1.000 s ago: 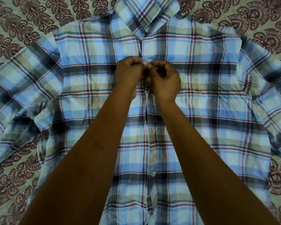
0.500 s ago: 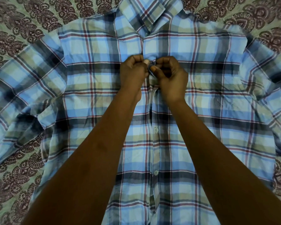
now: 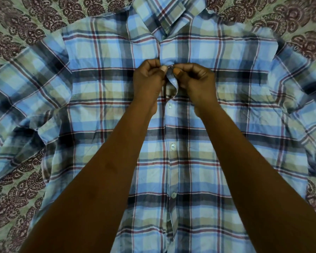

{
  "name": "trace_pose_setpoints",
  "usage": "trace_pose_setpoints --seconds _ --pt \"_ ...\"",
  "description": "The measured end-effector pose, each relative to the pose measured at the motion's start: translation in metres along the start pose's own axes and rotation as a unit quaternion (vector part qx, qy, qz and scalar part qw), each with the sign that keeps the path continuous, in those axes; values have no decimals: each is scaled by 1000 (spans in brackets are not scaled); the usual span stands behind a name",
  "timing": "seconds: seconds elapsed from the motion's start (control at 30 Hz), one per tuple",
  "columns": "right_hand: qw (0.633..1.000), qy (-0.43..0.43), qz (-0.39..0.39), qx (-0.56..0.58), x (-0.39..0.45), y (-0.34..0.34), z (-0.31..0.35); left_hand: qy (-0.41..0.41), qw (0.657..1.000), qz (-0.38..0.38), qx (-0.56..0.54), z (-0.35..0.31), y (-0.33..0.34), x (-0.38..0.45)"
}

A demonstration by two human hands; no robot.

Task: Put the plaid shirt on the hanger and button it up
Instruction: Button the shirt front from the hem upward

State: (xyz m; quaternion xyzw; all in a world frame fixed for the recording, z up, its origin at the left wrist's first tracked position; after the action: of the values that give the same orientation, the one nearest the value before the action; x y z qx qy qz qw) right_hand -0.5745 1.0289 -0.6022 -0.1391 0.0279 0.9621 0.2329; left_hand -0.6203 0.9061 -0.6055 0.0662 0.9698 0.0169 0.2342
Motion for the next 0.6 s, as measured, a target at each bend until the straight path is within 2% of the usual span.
trace_pose_setpoints --seconds 0.1,0.2,0.4,0.6 --pt "995 90 47 14 7 -2 0 23 999 3 40 -1 1 0" --pt "992 114 60 13 10 -2 1 26 997 -9 69 -2 -1 -1" --pt "998 69 -8 -11 11 -2 -6 5 988 -54 141 -13 0 5" --pt "998 8 -31 -46 4 -2 -5 22 994 -80 76 -7 -1 2"
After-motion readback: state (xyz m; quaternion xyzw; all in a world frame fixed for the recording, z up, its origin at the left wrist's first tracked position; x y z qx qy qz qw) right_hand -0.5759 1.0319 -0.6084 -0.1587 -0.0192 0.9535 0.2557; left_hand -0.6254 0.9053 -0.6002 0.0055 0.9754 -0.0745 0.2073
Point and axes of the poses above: each hand's wrist, its own x-axis towards the middle knuckle, its own y-axis out of the palm, z = x × y, the point moved 7 cm from there along x, towards the middle knuckle, and after that the axes turned 1 degree about x, right-handed, at the moved point
